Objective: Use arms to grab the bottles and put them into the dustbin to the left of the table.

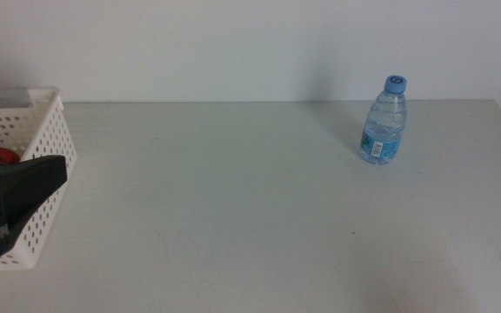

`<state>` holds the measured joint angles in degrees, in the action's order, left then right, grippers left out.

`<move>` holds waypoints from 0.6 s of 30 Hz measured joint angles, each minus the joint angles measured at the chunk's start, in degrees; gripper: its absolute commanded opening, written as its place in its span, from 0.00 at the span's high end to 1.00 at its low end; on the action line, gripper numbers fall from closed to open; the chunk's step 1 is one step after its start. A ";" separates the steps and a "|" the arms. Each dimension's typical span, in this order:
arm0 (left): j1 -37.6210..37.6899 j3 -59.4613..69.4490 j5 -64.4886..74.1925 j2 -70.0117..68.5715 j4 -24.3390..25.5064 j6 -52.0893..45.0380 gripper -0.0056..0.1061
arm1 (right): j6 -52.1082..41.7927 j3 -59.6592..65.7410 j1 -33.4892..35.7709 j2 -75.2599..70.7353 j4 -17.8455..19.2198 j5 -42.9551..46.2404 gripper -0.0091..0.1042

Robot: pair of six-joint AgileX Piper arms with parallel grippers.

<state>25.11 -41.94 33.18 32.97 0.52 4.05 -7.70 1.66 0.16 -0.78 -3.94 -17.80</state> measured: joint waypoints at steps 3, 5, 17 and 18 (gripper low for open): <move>0.00 0.00 0.00 0.00 0.00 0.00 0.16 | -0.87 0.00 0.00 0.00 1.35 1.38 0.33; 0.00 0.00 0.00 0.00 0.00 0.00 0.16 | -1.23 0.00 0.00 0.00 1.88 3.15 0.33; 0.00 0.00 0.00 0.00 0.00 0.00 0.16 | -1.28 0.00 0.00 12.10 4.32 26.67 0.33; 0.00 0.00 0.00 0.00 0.00 0.00 0.16 | -1.28 0.00 0.00 15.04 5.43 28.41 0.33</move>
<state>25.11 -41.94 33.18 32.97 0.52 4.05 -8.98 1.66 0.16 14.26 1.48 10.61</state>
